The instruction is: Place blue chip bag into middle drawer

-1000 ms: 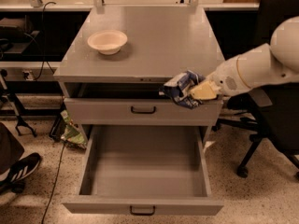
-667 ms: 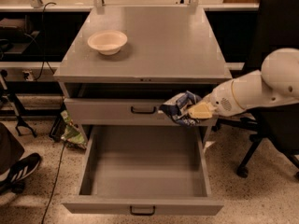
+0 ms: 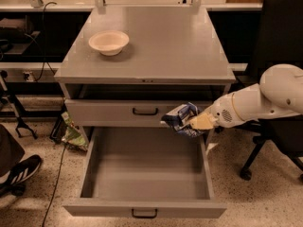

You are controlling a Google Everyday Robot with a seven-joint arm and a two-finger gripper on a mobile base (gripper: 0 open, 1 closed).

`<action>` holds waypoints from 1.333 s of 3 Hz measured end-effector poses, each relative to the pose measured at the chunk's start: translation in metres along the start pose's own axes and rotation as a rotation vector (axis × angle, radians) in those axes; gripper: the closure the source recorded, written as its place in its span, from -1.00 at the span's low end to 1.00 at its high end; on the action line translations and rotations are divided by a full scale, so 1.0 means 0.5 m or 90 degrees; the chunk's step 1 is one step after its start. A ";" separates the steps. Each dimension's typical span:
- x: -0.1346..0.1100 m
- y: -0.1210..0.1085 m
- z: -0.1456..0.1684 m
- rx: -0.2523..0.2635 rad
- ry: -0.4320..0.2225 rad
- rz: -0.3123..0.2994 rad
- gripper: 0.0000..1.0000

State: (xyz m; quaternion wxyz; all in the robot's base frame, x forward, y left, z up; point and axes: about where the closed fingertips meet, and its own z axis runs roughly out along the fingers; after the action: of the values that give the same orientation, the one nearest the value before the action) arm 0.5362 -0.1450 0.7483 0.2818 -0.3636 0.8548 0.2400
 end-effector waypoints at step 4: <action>0.150 -0.012 0.183 -0.072 -0.016 0.038 1.00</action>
Offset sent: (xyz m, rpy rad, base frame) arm -0.0073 0.0116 -0.0702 0.0547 0.0507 0.0687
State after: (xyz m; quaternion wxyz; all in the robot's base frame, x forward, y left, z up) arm 0.5255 -0.1287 0.6316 0.2644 -0.3502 0.8466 0.3011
